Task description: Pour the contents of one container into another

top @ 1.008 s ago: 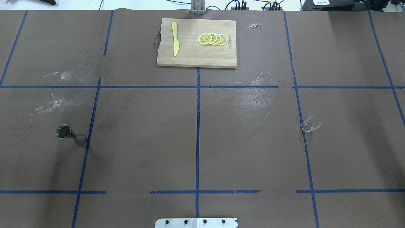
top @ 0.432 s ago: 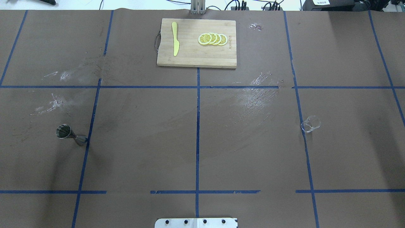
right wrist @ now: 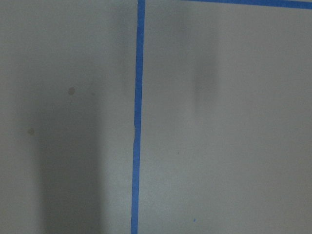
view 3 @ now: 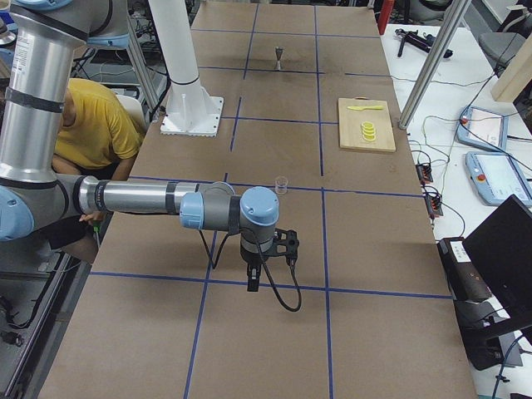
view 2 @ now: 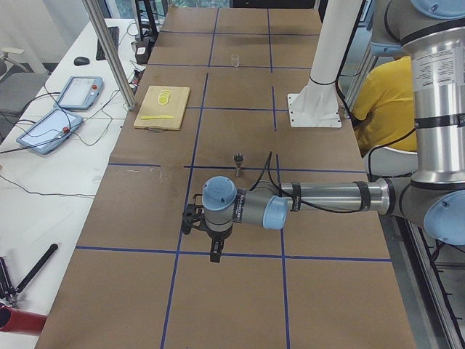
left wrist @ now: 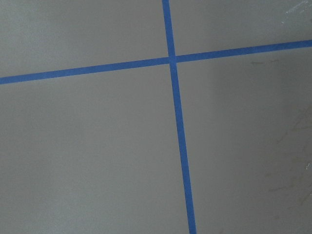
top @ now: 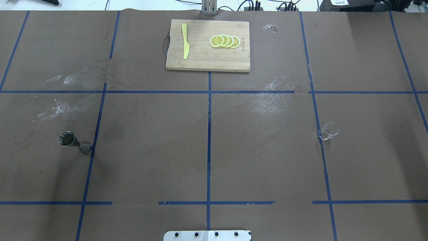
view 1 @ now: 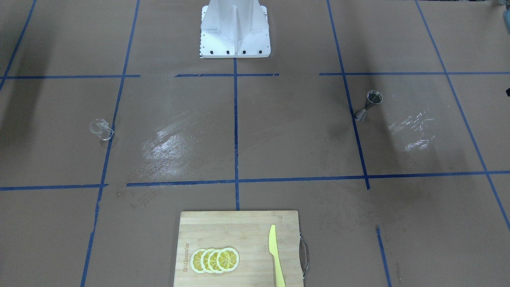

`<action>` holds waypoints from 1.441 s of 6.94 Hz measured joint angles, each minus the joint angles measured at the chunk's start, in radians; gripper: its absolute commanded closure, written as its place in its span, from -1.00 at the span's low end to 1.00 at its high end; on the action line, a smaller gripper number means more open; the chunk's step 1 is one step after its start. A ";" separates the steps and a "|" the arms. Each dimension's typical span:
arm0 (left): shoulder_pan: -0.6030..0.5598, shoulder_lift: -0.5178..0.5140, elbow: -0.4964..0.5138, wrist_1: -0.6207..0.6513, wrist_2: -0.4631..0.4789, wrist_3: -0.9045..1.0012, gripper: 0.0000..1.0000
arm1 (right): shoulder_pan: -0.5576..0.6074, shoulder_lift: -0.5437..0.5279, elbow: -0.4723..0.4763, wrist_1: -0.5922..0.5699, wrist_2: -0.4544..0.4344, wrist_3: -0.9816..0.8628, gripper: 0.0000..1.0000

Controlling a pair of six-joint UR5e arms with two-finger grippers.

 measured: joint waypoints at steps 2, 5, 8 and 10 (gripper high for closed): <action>0.000 0.000 -0.001 -0.002 -0.002 0.001 -1.00 | 0.000 -0.002 -0.003 0.000 0.002 -0.001 -1.00; 0.000 -0.001 -0.007 -0.005 0.000 0.004 -1.00 | 0.000 -0.005 0.006 0.001 0.000 0.000 -1.00; 0.000 -0.002 -0.010 -0.006 0.002 0.004 -1.00 | 0.000 -0.007 0.015 0.000 0.002 0.007 -1.00; 0.000 -0.001 -0.013 -0.007 0.002 0.003 -1.00 | 0.000 -0.007 0.023 0.000 0.001 0.009 -1.00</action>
